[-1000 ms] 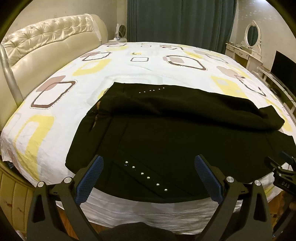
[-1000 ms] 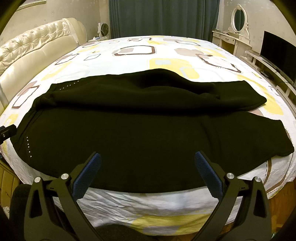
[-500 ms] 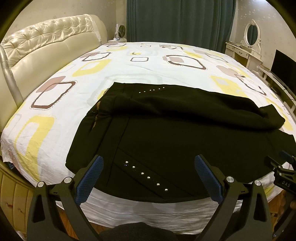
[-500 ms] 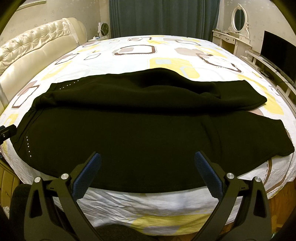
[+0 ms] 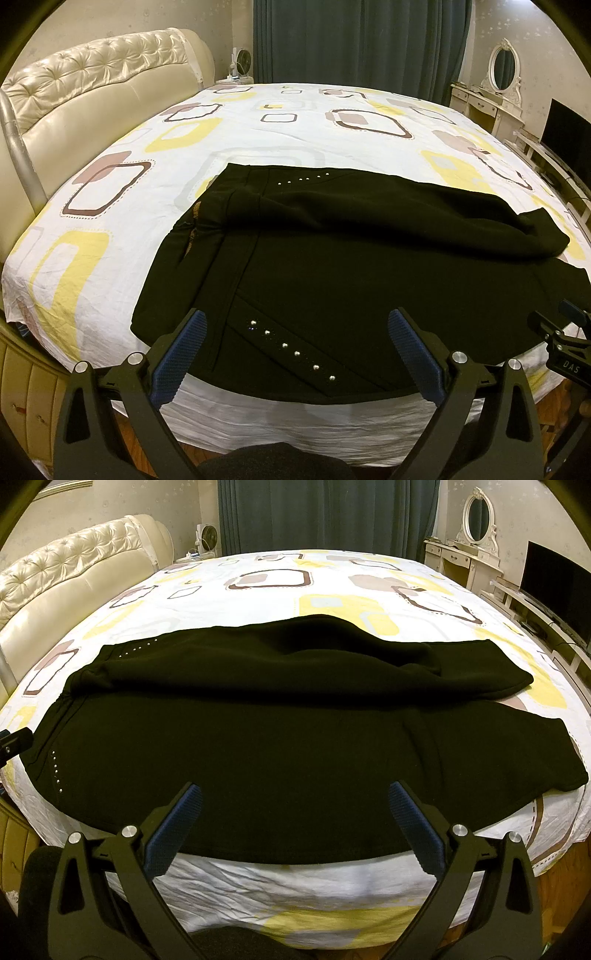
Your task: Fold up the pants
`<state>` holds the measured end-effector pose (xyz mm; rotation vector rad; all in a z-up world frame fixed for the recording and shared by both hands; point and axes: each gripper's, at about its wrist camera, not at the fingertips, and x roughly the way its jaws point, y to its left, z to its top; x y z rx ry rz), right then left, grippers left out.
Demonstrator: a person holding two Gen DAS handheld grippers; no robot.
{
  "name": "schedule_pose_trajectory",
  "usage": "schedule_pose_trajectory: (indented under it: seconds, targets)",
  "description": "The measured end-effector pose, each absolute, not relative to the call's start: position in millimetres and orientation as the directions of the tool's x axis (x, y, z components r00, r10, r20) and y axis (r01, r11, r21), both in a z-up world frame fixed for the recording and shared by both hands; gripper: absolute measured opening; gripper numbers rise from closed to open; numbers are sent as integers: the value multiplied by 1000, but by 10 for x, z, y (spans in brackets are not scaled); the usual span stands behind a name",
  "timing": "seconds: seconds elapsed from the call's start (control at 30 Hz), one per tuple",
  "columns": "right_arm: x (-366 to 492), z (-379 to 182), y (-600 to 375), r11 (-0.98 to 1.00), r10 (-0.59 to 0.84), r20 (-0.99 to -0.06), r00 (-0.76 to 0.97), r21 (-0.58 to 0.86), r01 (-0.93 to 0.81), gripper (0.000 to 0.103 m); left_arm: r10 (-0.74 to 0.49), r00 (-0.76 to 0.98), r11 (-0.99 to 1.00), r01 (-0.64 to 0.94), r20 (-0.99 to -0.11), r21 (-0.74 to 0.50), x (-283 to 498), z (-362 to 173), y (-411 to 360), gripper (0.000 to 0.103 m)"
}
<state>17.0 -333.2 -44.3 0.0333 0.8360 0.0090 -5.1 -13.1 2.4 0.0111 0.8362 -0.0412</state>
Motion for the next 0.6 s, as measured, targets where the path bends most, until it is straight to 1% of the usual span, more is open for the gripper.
schedule_pose_trajectory:
  seconds: [0.6]
  targets:
    - [164, -459, -3326, 999, 26, -741, 671, 38, 3, 101, -33, 666, 999, 44, -745, -6, -52, 19, -136, 98]
